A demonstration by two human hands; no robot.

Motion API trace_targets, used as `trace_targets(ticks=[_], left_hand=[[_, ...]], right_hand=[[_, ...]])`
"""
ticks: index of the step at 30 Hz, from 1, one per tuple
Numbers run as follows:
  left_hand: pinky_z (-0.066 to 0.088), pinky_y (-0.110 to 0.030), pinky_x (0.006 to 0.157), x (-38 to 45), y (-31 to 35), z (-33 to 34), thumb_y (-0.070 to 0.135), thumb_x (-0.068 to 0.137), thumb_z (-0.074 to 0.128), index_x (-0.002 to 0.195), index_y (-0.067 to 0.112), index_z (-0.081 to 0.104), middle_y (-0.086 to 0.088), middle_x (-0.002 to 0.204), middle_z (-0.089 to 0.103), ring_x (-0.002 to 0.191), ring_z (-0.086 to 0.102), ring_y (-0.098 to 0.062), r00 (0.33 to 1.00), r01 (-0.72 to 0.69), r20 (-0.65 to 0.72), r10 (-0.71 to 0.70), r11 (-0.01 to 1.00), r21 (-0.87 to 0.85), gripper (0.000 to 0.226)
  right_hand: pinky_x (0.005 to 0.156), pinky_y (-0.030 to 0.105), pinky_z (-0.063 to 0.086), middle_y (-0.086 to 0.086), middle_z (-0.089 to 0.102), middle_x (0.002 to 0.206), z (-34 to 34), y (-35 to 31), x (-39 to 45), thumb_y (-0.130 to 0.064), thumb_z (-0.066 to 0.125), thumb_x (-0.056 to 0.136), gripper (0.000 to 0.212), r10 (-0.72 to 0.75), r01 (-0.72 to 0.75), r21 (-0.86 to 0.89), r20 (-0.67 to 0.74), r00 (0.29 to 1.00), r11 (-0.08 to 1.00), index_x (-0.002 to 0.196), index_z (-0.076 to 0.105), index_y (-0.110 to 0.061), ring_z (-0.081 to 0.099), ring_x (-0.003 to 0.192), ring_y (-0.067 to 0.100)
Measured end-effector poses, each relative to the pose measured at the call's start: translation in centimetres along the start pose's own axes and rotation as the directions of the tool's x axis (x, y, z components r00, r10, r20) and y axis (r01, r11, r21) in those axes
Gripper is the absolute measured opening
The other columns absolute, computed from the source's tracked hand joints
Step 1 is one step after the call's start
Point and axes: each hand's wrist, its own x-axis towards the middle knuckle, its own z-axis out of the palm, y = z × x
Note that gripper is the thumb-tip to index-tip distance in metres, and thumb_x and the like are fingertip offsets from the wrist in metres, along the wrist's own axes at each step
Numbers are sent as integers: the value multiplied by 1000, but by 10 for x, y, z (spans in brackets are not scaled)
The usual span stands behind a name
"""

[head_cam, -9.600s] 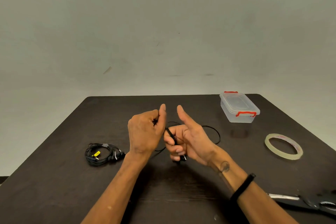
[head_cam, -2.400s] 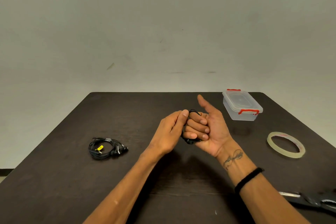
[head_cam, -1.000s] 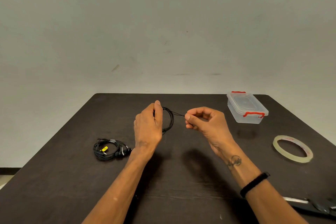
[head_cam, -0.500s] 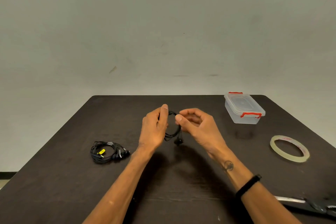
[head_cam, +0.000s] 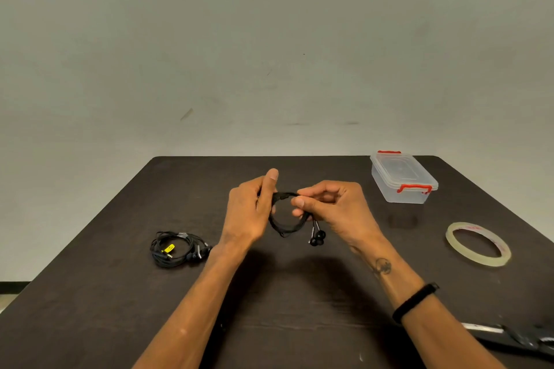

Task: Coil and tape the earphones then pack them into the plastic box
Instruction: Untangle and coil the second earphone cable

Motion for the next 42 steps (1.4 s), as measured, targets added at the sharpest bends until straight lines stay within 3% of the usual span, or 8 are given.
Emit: trace_targets(ticks=[4, 8, 13, 16, 24, 29, 37, 42], left_hand=[[48, -43, 57, 6, -9, -12, 70, 98, 49, 58, 16, 41, -2, 48, 48, 49, 50, -26, 996, -20, -82, 45, 959, 283, 67], [49, -43, 60, 5, -8, -14, 71, 96, 50, 60, 15, 44, 0, 50, 45, 51, 48, -26, 990, -5, -131, 46, 955, 297, 67], [48, -42, 59, -5, -6, 1, 70, 96, 44, 81, 22, 52, 2, 60, 58, 58, 55, -24, 996, -15, -83, 30, 983, 182, 51], [54, -46, 65, -11, -12, 13, 39, 103, 60, 104, 32, 55, 8, 76, 70, 68, 63, -26, 993, -113, 41, 107, 971, 209, 8], [56, -42, 81, -9, -5, 12, 53, 97, 66, 116, 35, 63, 15, 103, 70, 94, 68, -10, 957, -268, 144, 253, 959, 96, 26], [59, -35, 75, -10, -6, 9, 47, 97, 67, 131, 36, 58, 14, 112, 69, 93, 67, -10, 923, -381, 68, 379, 871, 311, 37], [57, -35, 64, -10, -5, 10, 13, 89, 64, 111, 27, 72, 4, 117, 62, 93, 62, -15, 779, -603, 134, 613, 673, 429, 28], [55, -35, 67, -8, -5, 16, 12, 86, 83, 92, 21, 77, 9, 97, 67, 81, 64, -13, 856, -473, -106, 506, 850, 231, 12]], right_hand=[[80, 40, 67, 22, 80, 90, -3, -1, -2, -3, 84, 83, 19, 80, -75, -35, 162, 983, 997, 101, 77, 1, 80, 81, 34], [75, 35, 65, 26, 79, 94, -1, -5, -6, -1, 82, 84, 19, 105, -118, 38, 248, 963, 992, 102, 77, 2, 79, 80, 31], [76, 35, 65, 30, 77, 97, -1, -9, -3, -8, 84, 76, 26, 70, -89, 257, 84, 994, 962, 99, 77, 2, 79, 77, 31], [75, 34, 67, 29, 78, 97, -2, -7, 0, -8, 85, 72, 30, 82, -76, 314, -9, 997, 947, 99, 77, 3, 79, 76, 29], [75, 33, 67, 26, 79, 89, -5, -3, 3, 1, 82, 79, 21, 102, -75, 215, -118, 988, 974, 98, 76, 4, 79, 72, 24], [82, 38, 65, 27, 79, 90, -8, 2, 4, -2, 84, 80, 22, 158, -139, 170, -103, 982, 976, 100, 76, 3, 78, 75, 29], [69, 30, 65, 28, 77, 86, -15, 0, 3, 2, 83, 81, 22, 223, -209, 148, -91, 970, 967, 101, 75, 8, 77, 70, 27], [80, 35, 63, 22, 80, 90, -14, 2, 4, -2, 86, 81, 18, 228, -220, 95, -93, 969, 971, 98, 78, 2, 77, 76, 25]])
